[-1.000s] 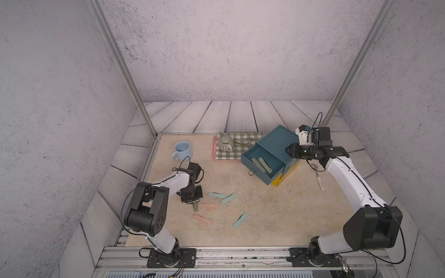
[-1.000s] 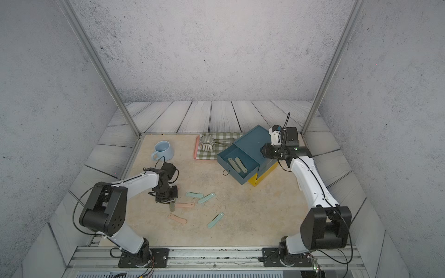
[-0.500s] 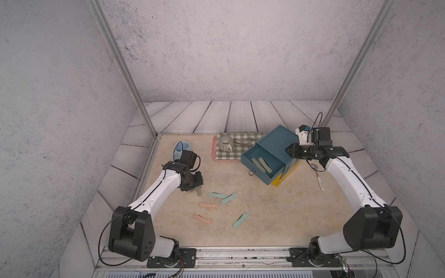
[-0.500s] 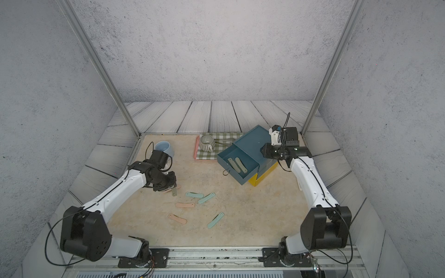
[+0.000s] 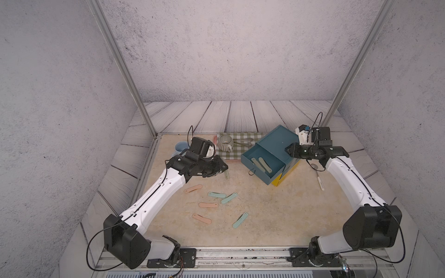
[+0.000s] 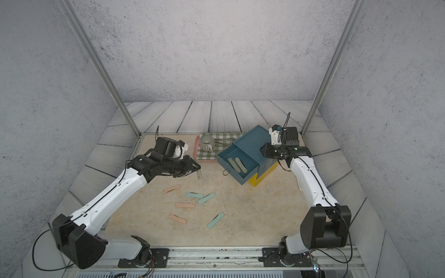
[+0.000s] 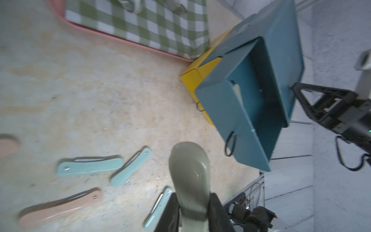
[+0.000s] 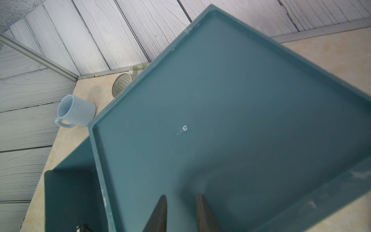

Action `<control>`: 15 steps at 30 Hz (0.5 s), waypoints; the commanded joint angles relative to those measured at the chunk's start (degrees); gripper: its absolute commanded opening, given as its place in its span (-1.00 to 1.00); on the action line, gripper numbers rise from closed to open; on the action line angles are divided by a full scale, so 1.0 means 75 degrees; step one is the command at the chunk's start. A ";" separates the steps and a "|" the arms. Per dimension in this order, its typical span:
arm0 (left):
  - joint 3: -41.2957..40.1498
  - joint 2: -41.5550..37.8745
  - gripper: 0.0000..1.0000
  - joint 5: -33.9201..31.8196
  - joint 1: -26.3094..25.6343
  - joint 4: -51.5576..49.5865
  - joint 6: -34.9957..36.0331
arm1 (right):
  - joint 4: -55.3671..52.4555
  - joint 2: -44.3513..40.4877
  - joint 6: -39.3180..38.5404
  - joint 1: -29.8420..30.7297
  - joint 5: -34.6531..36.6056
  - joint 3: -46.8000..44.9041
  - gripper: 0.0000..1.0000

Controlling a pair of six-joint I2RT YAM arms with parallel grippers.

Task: Place the fruit knives into the drawer by color
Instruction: Place the fruit knife in the drawer.

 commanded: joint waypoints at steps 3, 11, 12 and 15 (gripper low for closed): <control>0.1174 0.0932 -0.76 0.0138 -0.0505 0.0853 -0.0451 | -0.1663 0.0516 0.0081 0.0004 0.0333 -0.0501 -0.44; 0.3114 0.2797 -0.76 -0.0234 -0.1268 0.0719 -0.0351 | -0.1652 0.0515 0.0087 0.0006 0.0327 -0.0551 -0.44; 0.3349 0.2991 -0.76 -0.0305 -0.1353 0.0653 -0.0329 | -0.1672 0.0509 0.0076 0.0005 0.0325 -0.0555 -0.44; 0.4015 0.3506 -0.76 -0.0660 -0.1562 0.0277 -0.0176 | -0.1697 0.0476 0.0052 0.0016 0.0369 -0.0563 -0.44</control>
